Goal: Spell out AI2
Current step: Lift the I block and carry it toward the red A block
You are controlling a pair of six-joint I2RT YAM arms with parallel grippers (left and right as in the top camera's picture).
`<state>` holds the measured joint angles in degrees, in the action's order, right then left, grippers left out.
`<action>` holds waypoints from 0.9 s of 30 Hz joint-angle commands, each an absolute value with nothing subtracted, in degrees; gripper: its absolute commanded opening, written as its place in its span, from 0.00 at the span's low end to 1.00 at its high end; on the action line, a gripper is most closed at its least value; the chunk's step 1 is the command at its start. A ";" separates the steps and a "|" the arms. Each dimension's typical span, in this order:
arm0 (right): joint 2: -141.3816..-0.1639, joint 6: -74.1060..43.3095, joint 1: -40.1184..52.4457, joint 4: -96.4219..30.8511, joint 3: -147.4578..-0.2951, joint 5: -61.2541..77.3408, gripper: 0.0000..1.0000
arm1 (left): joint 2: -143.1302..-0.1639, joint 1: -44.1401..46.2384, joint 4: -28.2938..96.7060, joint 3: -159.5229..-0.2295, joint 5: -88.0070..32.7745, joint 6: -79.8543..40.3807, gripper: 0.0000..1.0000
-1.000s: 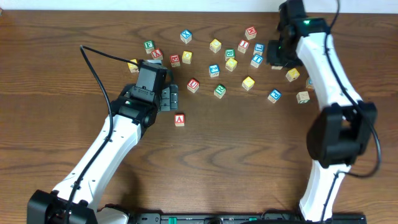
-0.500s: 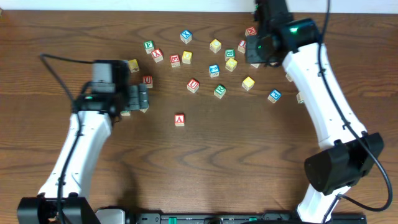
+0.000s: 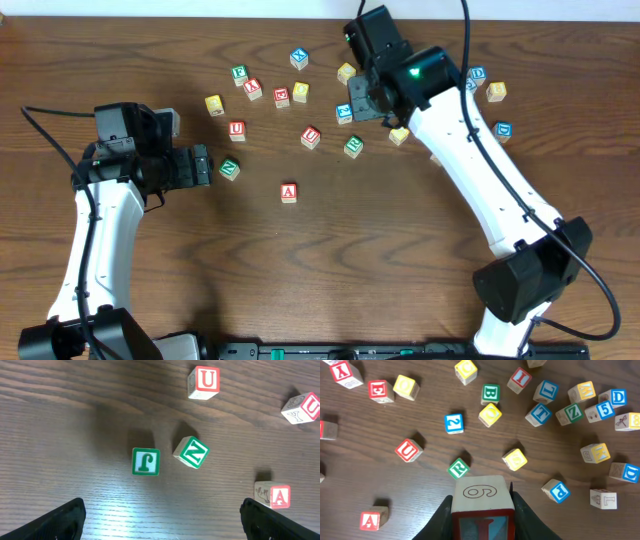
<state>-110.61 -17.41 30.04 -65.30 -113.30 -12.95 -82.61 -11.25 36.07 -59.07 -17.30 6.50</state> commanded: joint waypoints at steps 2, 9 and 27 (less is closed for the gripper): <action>-113.01 -19.31 31.09 -65.56 -113.30 -14.83 0.15 | -81.87 -11.44 36.67 -60.25 -18.63 7.86 0.97; -118.65 -19.77 32.42 -65.78 -112.71 -14.46 0.12 | -81.87 -11.44 36.93 -60.25 -18.63 7.66 0.97; -122.39 -18.20 37.56 -64.90 -110.98 -7.55 0.05 | -81.87 -11.44 36.93 -60.23 -18.63 7.66 0.98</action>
<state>-122.63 -18.85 36.56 -65.17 -112.53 -8.45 -82.61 -11.25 36.69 -59.07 -17.93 6.50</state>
